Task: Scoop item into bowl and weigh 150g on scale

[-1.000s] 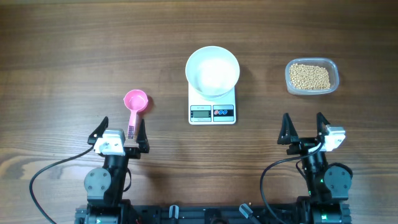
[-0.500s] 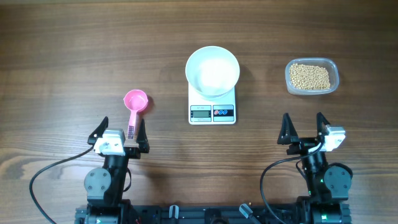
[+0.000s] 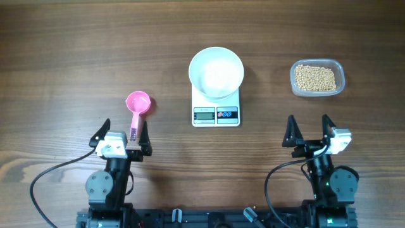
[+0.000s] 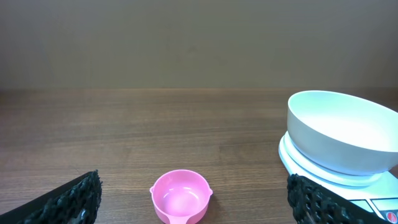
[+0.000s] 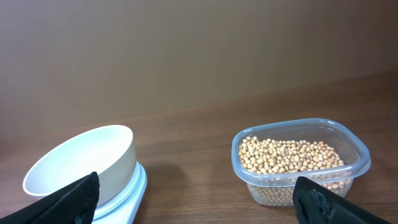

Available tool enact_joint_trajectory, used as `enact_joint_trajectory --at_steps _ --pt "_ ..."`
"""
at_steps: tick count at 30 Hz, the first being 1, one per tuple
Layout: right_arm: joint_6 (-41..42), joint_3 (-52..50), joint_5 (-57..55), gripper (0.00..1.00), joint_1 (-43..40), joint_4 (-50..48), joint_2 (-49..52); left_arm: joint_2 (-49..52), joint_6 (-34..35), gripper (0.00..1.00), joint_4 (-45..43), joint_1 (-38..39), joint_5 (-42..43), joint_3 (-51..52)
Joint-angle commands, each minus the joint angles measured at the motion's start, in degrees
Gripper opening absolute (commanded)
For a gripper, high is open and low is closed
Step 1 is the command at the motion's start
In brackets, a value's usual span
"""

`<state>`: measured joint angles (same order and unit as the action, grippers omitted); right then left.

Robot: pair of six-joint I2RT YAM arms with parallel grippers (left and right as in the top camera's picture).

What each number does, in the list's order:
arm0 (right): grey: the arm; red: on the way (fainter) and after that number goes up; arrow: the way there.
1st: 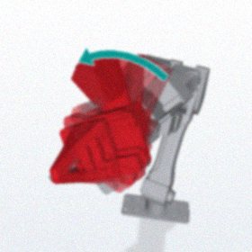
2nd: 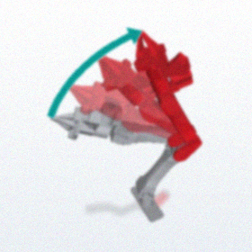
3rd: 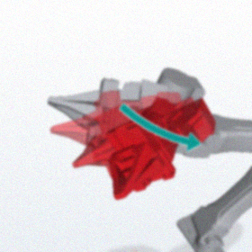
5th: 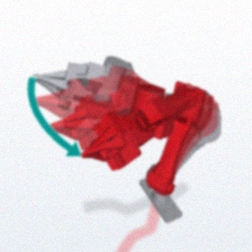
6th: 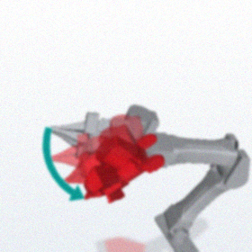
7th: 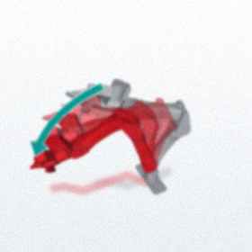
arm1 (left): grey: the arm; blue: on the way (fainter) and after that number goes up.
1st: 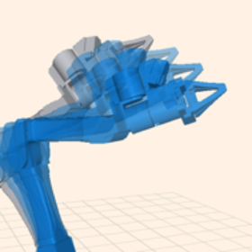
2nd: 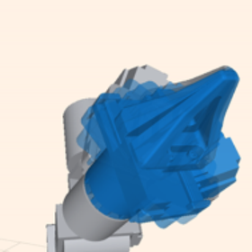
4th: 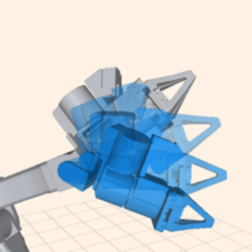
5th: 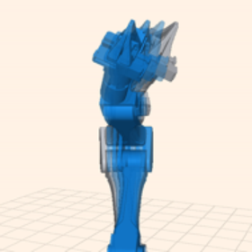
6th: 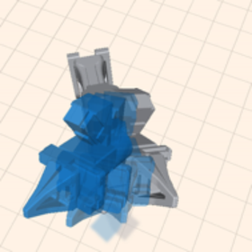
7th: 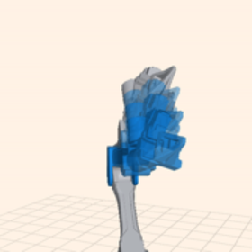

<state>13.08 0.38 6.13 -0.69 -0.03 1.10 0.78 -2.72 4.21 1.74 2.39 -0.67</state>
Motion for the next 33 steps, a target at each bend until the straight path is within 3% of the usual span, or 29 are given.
enact_joint_trajectory --at_steps 1,27,33 --pt "-1.0 -0.1 -0.8 1.0 -0.3 -0.2 -0.5 -0.6 0.2 1.0 0.2 -0.5 -0.8 0.3" --pt "-1.0 -0.1 -0.8 1.0 -0.3 -0.2 -0.5 -0.6 0.2 1.0 0.2 -0.5 -0.8 0.3" --pt "-1.0 -0.1 -0.8 1.0 -0.3 -0.2 -0.5 -0.6 0.0 1.0 -11.9 -0.5 0.0 0.3"
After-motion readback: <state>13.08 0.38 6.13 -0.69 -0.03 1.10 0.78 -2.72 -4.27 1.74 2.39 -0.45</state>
